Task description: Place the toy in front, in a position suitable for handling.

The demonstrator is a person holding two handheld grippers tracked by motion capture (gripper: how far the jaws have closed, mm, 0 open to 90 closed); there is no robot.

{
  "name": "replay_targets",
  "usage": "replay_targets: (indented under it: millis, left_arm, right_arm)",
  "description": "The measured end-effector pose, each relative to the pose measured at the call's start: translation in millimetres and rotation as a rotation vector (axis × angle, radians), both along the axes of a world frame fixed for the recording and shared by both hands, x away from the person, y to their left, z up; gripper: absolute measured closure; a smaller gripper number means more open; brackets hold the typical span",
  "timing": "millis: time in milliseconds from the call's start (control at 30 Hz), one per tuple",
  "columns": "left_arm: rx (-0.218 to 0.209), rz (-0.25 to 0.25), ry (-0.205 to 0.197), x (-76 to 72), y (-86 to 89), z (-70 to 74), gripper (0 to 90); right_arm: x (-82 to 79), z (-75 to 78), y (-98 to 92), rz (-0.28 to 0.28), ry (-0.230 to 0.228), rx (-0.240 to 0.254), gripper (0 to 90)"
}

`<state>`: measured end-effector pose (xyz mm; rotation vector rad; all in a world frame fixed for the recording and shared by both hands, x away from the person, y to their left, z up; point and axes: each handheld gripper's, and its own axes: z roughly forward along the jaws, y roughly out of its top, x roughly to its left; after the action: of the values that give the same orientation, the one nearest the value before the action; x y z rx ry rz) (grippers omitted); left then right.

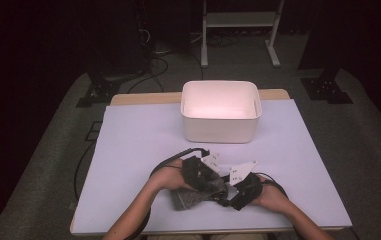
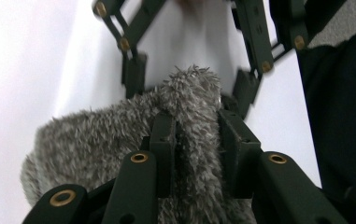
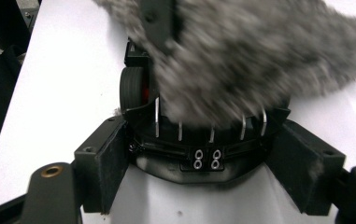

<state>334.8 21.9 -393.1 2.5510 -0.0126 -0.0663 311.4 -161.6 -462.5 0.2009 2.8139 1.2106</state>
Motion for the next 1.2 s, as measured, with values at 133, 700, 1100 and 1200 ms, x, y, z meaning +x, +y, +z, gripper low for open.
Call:
replay_targets:
  millis: [133, 700, 1100, 1200]
  left_arm:
    - [0.023, 0.002, -0.011, 4.9, -4.4, 0.3, 68.3]
    - [0.078, 0.223, -0.008, 19.1, 89.5, -6.0, 67.5]
    - [0.02, 0.075, -0.008, 4.1, 34.3, -2.3, 67.6]
    - [0.01, 0.026, -0.017, -0.5, 10.0, -1.1, 67.6]
  right_arm:
    - [-0.1, 0.0, 0.1, 0.0, 0.0, 0.001, 23.4]
    - [-0.3, 0.8, 0.7, 0.007, -0.018, -0.007, 23.4]
    - [-1.1, 1.3, 1.3, 0.006, -0.019, -0.009, 23.4]
    - [-1.3, 1.1, 1.0, 0.002, -0.015, -0.006, 23.4]
